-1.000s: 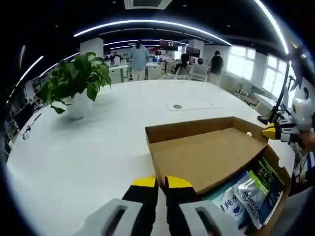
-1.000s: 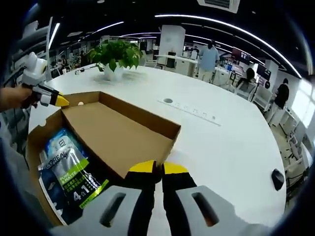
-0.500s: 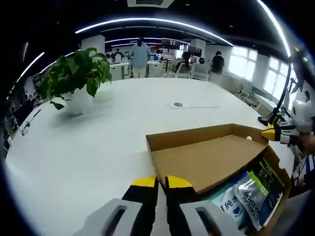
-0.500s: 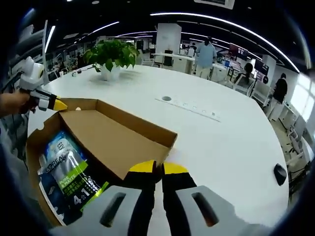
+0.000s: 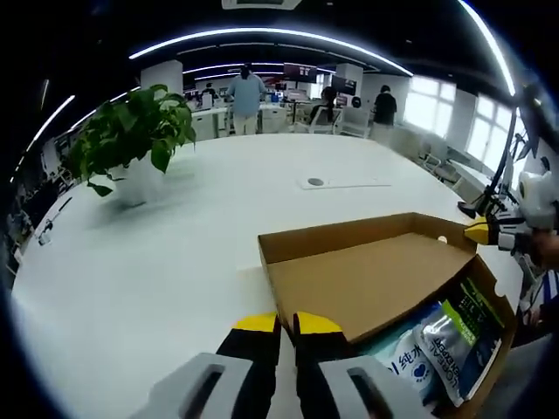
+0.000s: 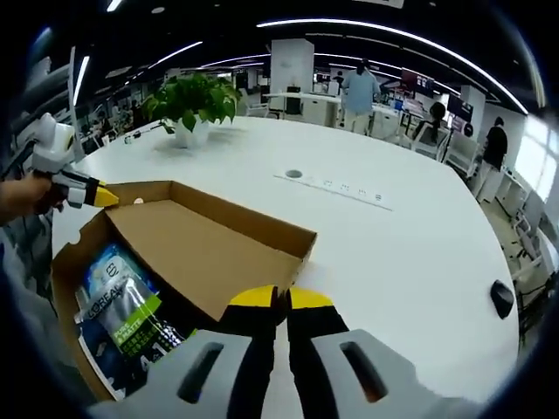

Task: Operate the shoe box by opening the lid, removing the specified soft item, and placing it in the target area until the item is outside and the box remains undamaged.

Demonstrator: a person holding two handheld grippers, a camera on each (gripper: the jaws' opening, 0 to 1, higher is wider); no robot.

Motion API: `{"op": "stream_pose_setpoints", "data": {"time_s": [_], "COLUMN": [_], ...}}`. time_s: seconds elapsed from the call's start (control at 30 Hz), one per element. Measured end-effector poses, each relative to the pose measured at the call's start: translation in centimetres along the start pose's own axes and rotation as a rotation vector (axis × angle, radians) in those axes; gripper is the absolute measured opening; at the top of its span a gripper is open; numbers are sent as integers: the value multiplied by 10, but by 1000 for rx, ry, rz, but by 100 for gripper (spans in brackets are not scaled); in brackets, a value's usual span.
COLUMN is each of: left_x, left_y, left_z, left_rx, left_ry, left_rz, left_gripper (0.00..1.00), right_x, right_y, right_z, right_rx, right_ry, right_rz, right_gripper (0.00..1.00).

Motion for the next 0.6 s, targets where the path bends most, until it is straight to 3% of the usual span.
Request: {"op": "stream_pose_setpoints", "data": {"time_s": [0.6], "left_x": [1], "left_y": [0], "left_z": [-4], "left_rx": [-10], "left_ry": [1], "left_rz": [-4], "left_gripper": [5], "right_x": [2], "right_y": [-1], "right_z": [-4], "right_rx": [2], "right_ry": [7], "right_rz": [-17], "right_gripper": [2]}}
Point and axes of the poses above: the point that each gripper's makers call its tool centre point, and the gripper's own axes: y roughly backward along the fingers, z roughly to its right, x roughly out of its top, the point moved 7 cm from there along y, roughly backward along the fingers, and after that the axes turned 10 degrees about -x, right-handed, at the moved point
